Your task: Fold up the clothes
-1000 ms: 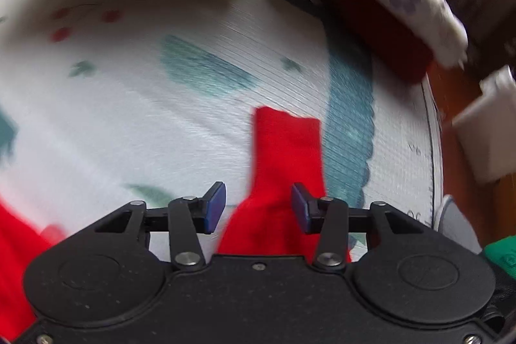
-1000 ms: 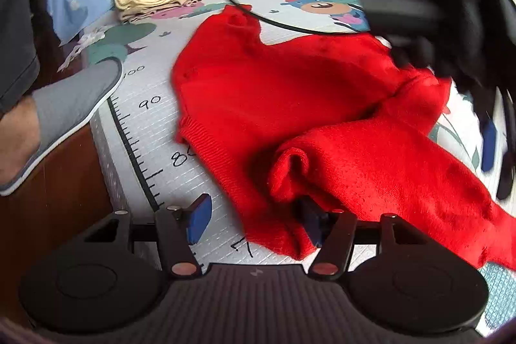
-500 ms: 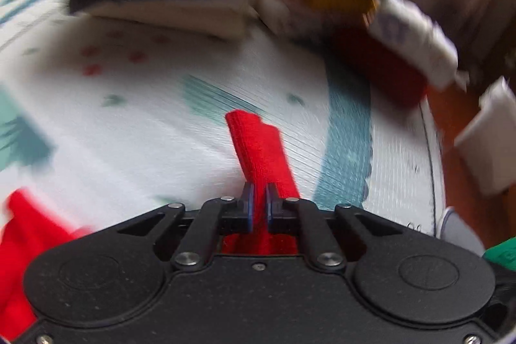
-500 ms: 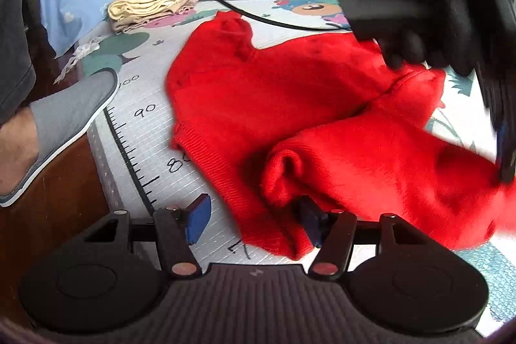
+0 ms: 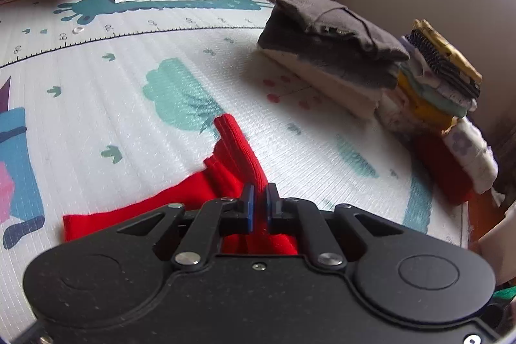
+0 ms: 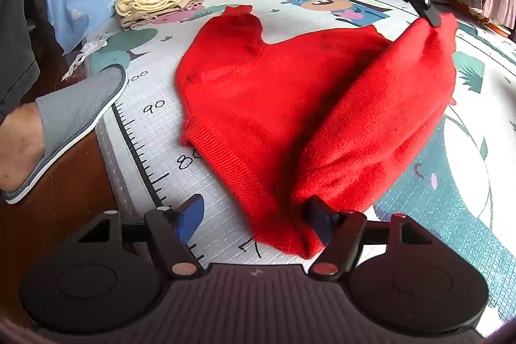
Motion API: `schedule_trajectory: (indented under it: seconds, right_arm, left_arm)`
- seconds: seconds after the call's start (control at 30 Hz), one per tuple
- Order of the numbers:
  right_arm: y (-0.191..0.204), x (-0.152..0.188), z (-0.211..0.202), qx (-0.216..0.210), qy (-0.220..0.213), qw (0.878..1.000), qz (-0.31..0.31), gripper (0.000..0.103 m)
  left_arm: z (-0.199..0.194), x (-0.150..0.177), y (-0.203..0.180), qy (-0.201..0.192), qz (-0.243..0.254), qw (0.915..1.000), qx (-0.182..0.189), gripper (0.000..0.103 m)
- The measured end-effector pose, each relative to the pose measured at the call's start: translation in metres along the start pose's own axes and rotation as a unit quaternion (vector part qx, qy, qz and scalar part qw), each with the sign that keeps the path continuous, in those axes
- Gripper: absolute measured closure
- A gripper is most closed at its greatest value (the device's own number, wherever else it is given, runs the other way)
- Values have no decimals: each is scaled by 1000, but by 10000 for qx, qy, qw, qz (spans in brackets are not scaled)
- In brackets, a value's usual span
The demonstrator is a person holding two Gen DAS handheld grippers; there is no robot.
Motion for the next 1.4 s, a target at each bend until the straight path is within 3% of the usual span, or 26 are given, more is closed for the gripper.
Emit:
schedule_trajectory:
  seconds: [0.1, 0.3, 0.37, 0.43, 0.5, 0.63, 0.67, 0.8, 0.9, 1.0, 1.1, 1.17, 1.3, 1.37, 1.4]
  right_arm:
    - [5, 0, 1, 62, 58, 9997, -212, 31]
    - [7, 0, 2, 92, 80, 9995, -305, 29]
    - [8, 0, 3, 86, 73, 9995, -311, 28]
    - [8, -1, 3, 78, 67, 9995, -308, 27]
    - [6, -2, 2, 64, 44, 9997, -244, 28]
    - [-1, 0, -10, 165, -105, 9998, -92, 30]
    - [-4, 1, -13, 212, -145, 9997, -62, 32]
    - [-12, -1, -28, 361, -364, 9987, 21, 53]
    - [-16, -13, -28, 402, -637, 9971, -89, 60]
    - [-25, -27, -11, 438, -692, 9964, -206, 61]
    - [-37, -28, 15, 349, -408, 9986, 3, 61]
    - [-40, -26, 27, 332, -248, 9991, 17, 61]
    - [-39, -28, 20, 339, -270, 9988, 222, 61]
    - [-38, -26, 9, 284, -414, 9982, 337, 61]
    - [-37, -26, 3, 274, -455, 9979, 380, 61]
  left_arm:
    - [6, 6, 3, 29, 59, 10000, -16, 98]
    - [5, 3, 4, -118, 119, 9990, 421, 98]
    - [18, 9, 12, 146, 111, 9994, 277, 98]
    - [38, 22, 17, 724, 431, 9954, -463, 97]
    - [35, 24, 16, 645, 372, 9964, -410, 97]
    - [21, 18, 13, 473, 418, 9965, -551, 80]
    - [16, 16, 13, 412, 497, 9961, -606, 80]
    - [3, 10, -2, 244, 933, 9951, -221, 80]
    - [15, 16, -24, 338, 1459, 9887, -115, 80]
    - [33, 16, -30, 280, 1504, 9877, -327, 80]
    - [61, 24, -26, 842, 1513, 9817, -790, 77]
    - [62, 21, -31, 898, 1811, 9757, -842, 76]
    - [34, -6, -32, 966, 1927, 9725, -886, 76]
    - [4, -18, -30, 1115, 2348, 9618, -855, 70]
    - [-13, -22, -28, 1171, 2646, 9524, -956, 61]
Point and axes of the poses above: each gripper's, at about its wrist camera, not at the fingertips, and z roughly the way its jaws point, y to its left, x to its underside, the point moved 4 cm from there along z, roughly the way its jaws point, and after that the axes turned 1 degree about -x, right-handed, at the moved point
